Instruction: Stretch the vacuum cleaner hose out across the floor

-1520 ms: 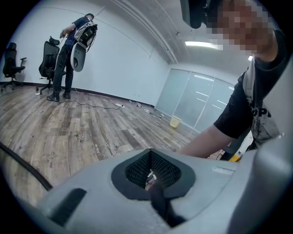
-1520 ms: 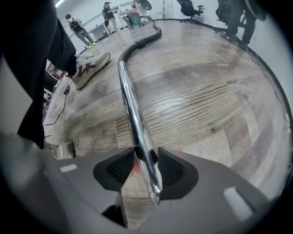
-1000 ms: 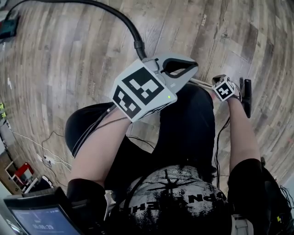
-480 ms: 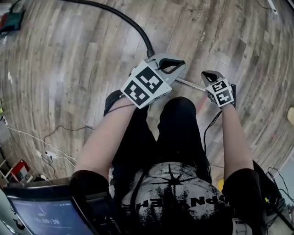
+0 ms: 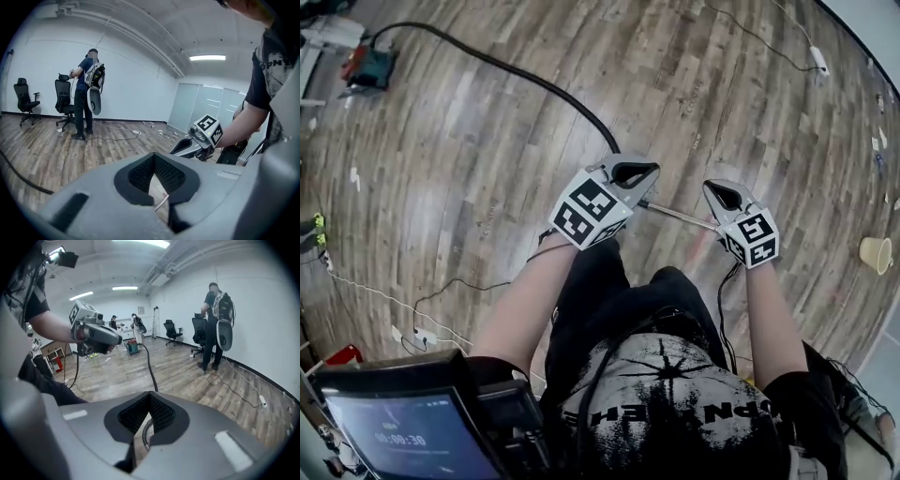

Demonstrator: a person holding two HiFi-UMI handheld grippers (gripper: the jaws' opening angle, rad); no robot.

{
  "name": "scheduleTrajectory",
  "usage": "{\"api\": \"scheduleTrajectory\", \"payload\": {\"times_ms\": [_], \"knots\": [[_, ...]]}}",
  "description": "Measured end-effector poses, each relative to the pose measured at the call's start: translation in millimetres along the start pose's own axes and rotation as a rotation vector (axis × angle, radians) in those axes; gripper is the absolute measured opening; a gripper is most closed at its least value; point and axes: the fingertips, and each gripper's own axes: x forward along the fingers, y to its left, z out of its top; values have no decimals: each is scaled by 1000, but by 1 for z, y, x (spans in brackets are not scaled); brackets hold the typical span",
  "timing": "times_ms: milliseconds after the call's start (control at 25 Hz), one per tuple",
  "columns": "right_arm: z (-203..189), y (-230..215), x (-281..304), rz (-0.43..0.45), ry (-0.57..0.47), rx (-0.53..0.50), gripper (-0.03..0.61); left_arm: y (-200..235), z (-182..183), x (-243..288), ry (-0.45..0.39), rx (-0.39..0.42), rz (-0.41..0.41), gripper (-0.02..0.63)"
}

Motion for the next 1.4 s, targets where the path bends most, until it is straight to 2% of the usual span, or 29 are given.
{"api": "scheduleTrajectory", "payload": {"times_ms": [160, 320, 520, 640, 880, 1000, 1160, 1240, 1400], "knots": [[103, 29, -39, -5, -149, 19, 6, -7, 61, -62, -71, 16, 8, 0], [194, 43, -54, -20, -299, -21, 5, 1, 109, -114, -167, 64, 35, 0], [252, 69, -63, -5, -404, -124, 6, 4, 139, -147, -249, 117, 53, 0], [272, 77, -71, -7, -452, -161, 6, 3, 150, -155, -276, 148, 63, 0], [300, 65, -104, -84, -597, -160, 6, -8, 175, -170, -346, 214, 86, 0], [305, 62, -127, -44, -613, -177, 6, -25, 200, -175, -388, 235, 104, 0], [301, 50, -166, 34, -645, -164, 6, -46, 224, -159, -424, 216, 129, 0], [294, 39, -186, 48, -643, -176, 6, -56, 233, -141, -430, 200, 130, 0], [270, 14, -214, 56, -615, -177, 6, -76, 246, -110, -428, 218, 134, 0]]}}
